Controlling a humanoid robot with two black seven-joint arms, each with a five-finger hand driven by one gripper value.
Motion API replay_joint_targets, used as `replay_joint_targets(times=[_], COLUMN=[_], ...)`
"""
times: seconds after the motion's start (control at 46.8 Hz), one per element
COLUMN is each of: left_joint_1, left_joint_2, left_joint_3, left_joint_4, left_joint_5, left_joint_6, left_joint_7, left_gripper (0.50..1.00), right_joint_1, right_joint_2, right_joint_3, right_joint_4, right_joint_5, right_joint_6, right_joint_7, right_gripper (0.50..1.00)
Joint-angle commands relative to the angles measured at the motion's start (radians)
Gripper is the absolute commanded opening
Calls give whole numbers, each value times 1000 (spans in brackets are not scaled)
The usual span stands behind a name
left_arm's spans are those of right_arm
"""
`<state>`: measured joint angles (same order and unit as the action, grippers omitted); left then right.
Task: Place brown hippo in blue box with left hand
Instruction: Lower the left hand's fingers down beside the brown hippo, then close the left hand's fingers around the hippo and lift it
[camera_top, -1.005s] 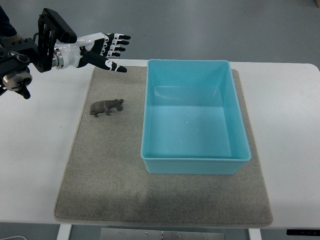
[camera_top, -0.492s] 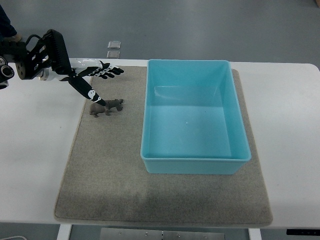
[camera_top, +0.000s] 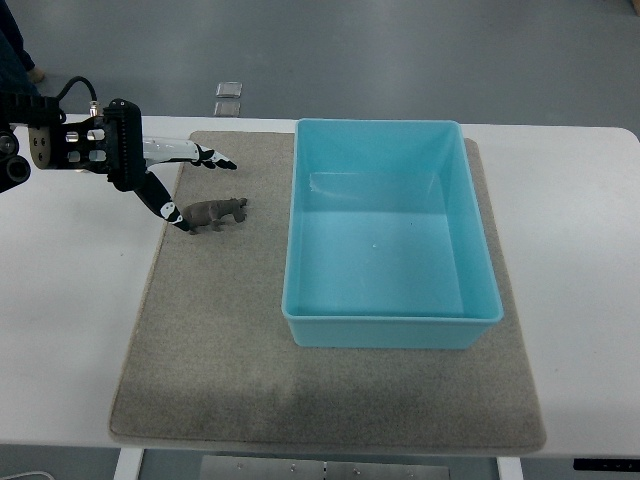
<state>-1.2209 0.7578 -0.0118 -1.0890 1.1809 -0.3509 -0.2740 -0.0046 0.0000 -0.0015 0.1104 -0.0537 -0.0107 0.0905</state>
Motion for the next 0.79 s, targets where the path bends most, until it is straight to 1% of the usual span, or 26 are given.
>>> replay_joint_targets(times=[0.0,0.128,0.299,0.385,0.449,0.77], left_joint_1=[4,24,32,35,40,49], left_joint_2=[-2,-29,-40,-48,-57,-69], left_joint_3=[1,1,3,4,13,19], left_joint_4=[0,11,18,29,34,51], left_joint_5=[0,0,0,2,2,2], left_joint_6=[4,3,7,33,38,39], left_joint_7=[1,1,2,2,2,4], left_gripper=[994,994,992,992,992,986], right_joint_1=[0,0,0,0,0,0], right_joint_2=[0,0,0,0,0,0], right_joint_3=[0,0,0,0,0,0], right_joint_4=[0,0,0,0,0,0], right_joint_5=[0,0,0,0,0,0], right_joint_6=[0,0,0,0,0,0], right_joint_7=[0,0,0,0,0,0], right_gripper=[936,936,936,936,936,936])
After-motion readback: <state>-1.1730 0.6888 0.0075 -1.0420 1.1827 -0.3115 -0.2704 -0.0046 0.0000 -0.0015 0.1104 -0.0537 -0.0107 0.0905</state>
